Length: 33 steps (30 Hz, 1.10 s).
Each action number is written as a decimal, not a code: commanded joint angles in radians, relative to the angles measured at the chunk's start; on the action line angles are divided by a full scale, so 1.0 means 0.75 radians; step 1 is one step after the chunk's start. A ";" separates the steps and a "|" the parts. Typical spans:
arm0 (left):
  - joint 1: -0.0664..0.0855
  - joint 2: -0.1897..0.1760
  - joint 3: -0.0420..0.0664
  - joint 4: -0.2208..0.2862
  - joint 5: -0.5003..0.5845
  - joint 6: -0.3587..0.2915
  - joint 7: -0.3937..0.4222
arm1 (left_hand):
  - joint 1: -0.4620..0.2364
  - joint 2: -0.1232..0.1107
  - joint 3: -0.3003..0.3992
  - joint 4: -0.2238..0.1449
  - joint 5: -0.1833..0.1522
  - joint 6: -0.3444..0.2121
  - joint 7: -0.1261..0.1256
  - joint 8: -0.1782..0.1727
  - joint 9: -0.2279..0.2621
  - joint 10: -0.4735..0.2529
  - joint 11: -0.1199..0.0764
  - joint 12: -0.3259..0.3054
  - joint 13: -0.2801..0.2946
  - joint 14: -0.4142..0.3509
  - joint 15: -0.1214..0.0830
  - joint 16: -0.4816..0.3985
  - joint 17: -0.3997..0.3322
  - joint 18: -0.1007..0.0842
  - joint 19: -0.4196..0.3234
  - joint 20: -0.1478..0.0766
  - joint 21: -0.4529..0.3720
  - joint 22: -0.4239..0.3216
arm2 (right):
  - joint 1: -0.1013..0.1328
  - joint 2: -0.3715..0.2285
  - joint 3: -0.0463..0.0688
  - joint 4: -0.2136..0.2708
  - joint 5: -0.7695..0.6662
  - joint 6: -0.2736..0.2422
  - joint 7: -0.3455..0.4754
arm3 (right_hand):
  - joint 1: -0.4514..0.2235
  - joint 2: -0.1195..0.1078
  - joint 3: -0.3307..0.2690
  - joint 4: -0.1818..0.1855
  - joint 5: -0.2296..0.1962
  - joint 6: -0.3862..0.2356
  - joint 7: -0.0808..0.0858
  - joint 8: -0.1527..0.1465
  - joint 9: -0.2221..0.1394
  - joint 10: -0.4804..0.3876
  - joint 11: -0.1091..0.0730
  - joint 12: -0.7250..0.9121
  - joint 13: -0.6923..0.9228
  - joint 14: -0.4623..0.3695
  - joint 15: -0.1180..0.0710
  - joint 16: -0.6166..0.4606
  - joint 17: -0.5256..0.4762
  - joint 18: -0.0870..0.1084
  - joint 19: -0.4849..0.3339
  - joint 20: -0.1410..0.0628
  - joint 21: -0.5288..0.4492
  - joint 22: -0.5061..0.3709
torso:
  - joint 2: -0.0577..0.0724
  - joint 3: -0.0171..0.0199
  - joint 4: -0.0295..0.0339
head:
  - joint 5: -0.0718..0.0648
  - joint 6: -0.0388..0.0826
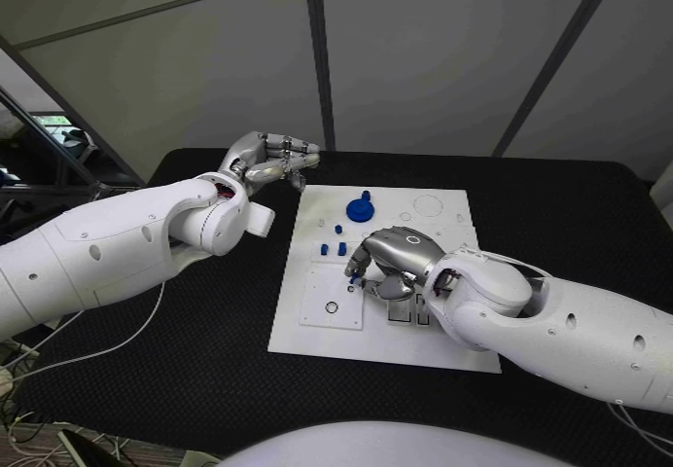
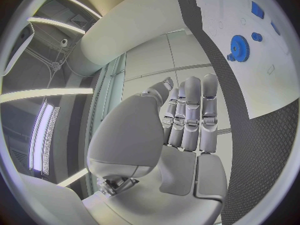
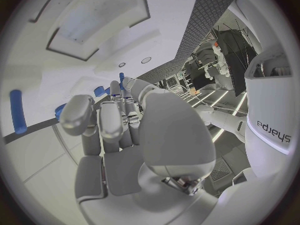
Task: Assemble the parts on the task board
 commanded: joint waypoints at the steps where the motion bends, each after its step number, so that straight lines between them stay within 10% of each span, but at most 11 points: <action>1: 0.003 0.002 0.001 0.004 0.005 0.016 0.011 | -0.007 0.009 0.011 0.001 0.009 -0.006 0.005 -0.003 -0.002 -0.013 0.002 0.007 0.002 0.000 0.004 -0.010 -0.003 -0.004 0.007 -0.003 -0.010 -0.002 | -0.003 0.014 0.001 -0.013 -0.035 0.018 0.016 | -0.002 -0.004 -0.003 -0.008 0.006 0.000 0.006 -0.004 0.002 0.003 0.010 -0.007 0.002 0.043 -0.007 0.009 0.002 -0.011 -0.002 -0.005 0.005 0.002 | -0.002 0.0010 -0.0016 | 0.006 -0.004; 33: 0.003 0.006 0.001 -0.012 0.005 0.029 -0.010 | -0.010 0.011 0.013 0.003 0.010 -0.009 0.006 -0.004 -0.003 -0.018 0.004 0.009 0.003 -0.002 0.006 -0.012 -0.004 -0.004 0.007 -0.002 -0.014 -0.005 | -0.015 0.027 0.000 -0.036 -0.050 0.069 0.023 | -0.001 -0.002 -0.002 -0.013 0.011 0.002 0.006 -0.004 0.003 0.005 0.010 -0.009 0.004 0.043 -0.006 0.014 0.007 -0.012 -0.002 -0.004 0.013 0.011 | 0.002 0.0025 0.0026 | 0.015 -0.017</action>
